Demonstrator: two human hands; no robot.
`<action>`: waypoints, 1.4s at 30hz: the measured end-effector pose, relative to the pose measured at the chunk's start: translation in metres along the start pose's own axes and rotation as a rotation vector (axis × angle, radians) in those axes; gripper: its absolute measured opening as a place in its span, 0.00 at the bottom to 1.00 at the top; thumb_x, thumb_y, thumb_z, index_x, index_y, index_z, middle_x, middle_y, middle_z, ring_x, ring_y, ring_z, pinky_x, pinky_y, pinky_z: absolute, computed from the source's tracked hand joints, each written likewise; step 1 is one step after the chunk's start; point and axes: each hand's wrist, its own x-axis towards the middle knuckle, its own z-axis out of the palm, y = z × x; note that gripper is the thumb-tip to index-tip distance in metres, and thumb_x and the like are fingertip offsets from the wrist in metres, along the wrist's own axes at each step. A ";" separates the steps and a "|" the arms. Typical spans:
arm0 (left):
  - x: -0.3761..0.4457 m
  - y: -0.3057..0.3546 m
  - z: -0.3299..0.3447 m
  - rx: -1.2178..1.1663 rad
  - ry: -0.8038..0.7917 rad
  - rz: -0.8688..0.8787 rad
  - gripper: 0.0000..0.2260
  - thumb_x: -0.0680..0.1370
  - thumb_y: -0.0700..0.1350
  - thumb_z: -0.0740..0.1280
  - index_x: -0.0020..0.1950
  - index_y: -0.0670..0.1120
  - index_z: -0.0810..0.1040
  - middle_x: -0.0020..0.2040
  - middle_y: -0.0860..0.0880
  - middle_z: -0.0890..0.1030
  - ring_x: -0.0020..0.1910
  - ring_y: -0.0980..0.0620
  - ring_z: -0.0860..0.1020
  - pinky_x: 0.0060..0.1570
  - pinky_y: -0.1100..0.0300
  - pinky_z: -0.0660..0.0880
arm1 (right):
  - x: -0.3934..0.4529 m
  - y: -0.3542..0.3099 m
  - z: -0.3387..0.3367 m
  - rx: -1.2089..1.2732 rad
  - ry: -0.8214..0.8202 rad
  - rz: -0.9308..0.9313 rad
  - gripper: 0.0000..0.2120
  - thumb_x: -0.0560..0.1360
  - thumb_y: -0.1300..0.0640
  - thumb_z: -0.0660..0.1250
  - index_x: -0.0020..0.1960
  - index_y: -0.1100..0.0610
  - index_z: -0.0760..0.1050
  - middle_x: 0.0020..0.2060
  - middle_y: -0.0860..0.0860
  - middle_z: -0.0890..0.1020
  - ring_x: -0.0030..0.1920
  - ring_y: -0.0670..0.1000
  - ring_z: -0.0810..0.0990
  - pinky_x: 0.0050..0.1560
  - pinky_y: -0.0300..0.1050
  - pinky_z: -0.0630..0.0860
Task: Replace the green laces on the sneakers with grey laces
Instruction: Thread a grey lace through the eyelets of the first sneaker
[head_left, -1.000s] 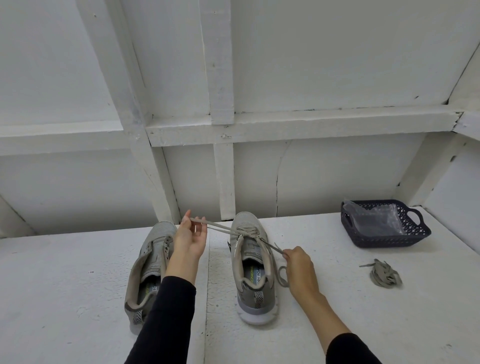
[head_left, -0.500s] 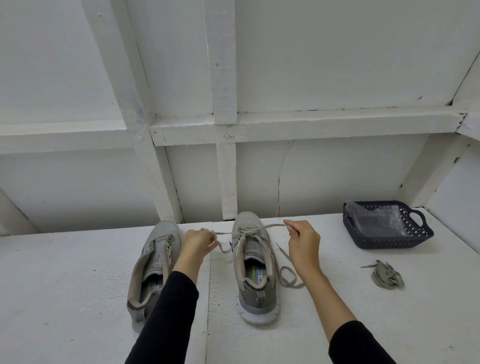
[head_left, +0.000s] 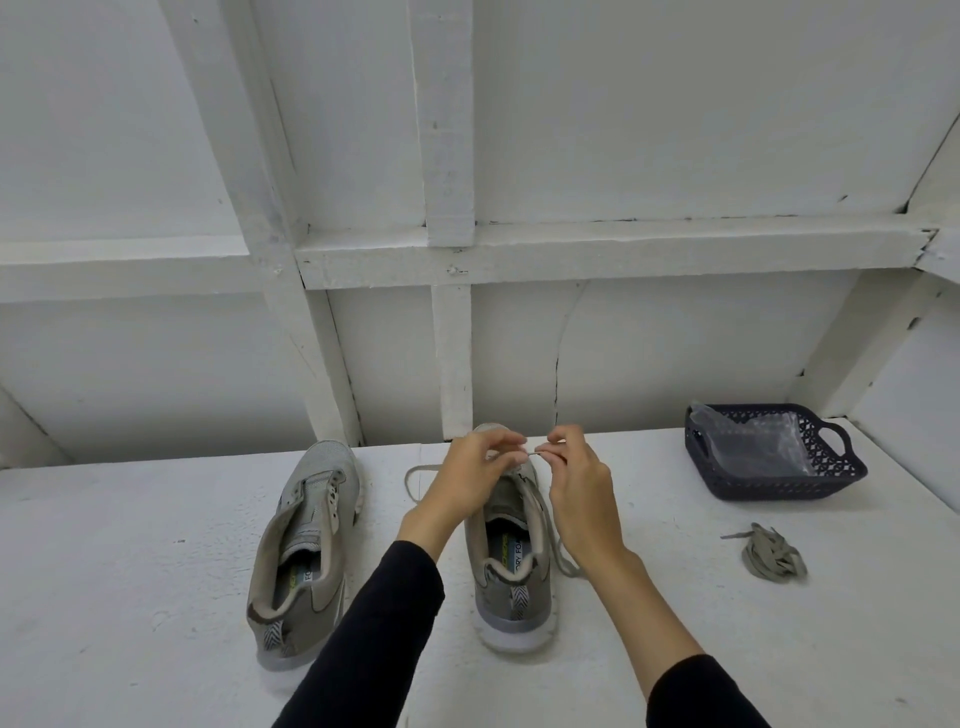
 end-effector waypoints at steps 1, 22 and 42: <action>0.000 -0.001 0.003 0.003 -0.011 0.002 0.07 0.78 0.44 0.69 0.56 0.46 0.82 0.49 0.54 0.82 0.47 0.63 0.78 0.45 0.79 0.68 | -0.001 0.000 0.000 -0.006 0.000 -0.004 0.06 0.80 0.62 0.61 0.57 0.58 0.70 0.49 0.56 0.82 0.49 0.55 0.81 0.46 0.49 0.80; -0.002 -0.016 0.013 0.171 0.086 -0.154 0.06 0.77 0.46 0.70 0.48 0.49 0.86 0.41 0.52 0.84 0.40 0.57 0.79 0.41 0.67 0.76 | -0.007 0.019 0.008 0.918 -0.213 0.911 0.07 0.72 0.71 0.63 0.42 0.64 0.79 0.35 0.58 0.80 0.38 0.54 0.77 0.34 0.42 0.74; -0.006 -0.017 0.030 0.504 0.053 -0.105 0.11 0.80 0.51 0.63 0.46 0.49 0.83 0.41 0.51 0.82 0.41 0.49 0.78 0.40 0.55 0.76 | -0.016 0.027 0.011 0.928 -0.234 0.759 0.08 0.75 0.65 0.68 0.51 0.59 0.84 0.48 0.59 0.85 0.53 0.58 0.82 0.53 0.49 0.79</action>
